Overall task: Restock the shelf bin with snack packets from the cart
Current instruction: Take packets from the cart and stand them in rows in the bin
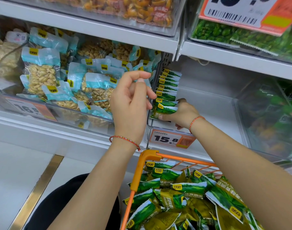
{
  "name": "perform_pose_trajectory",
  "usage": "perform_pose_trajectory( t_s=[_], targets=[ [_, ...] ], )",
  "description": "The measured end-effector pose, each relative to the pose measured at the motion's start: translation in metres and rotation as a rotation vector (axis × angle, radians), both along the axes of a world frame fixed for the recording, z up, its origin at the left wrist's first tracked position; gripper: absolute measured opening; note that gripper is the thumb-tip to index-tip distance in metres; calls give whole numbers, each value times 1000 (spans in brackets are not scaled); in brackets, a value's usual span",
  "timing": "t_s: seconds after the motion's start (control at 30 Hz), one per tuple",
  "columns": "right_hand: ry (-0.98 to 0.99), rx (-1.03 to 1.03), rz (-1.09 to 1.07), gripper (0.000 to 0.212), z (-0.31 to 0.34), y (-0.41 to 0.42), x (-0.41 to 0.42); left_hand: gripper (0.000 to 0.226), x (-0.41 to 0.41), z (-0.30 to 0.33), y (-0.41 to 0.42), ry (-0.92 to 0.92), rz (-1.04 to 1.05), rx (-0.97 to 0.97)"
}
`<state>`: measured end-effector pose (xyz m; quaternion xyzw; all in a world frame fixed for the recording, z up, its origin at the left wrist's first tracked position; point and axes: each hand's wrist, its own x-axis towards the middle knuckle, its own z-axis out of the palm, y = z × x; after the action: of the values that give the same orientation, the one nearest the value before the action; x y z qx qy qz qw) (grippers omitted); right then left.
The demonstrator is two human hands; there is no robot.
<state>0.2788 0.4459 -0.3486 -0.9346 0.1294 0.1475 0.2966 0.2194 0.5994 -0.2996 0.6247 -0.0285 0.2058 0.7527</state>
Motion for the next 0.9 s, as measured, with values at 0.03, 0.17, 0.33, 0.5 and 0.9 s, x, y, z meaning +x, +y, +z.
perform_pose_trajectory(
  t_s=[0.03,0.17,0.33,0.5,0.9],
  targets=[
    [-25,27,-13,79,0,-1,0,20,0,0,0,0,0,4],
    [-106,41,-20,92,-2,-4,1,21,0,-1,0,-1,-4,19],
    [19,-4,36,61,-2,-2,-2,21,0,-2,0,0,-15,24],
    [42,0,38,72,3,-5,-2,21,2,-3,2,-6,-25,16],
    [-199,13,97,35,117,-65,-98,17,-68,15,-13,24,-480,341]
  ],
)
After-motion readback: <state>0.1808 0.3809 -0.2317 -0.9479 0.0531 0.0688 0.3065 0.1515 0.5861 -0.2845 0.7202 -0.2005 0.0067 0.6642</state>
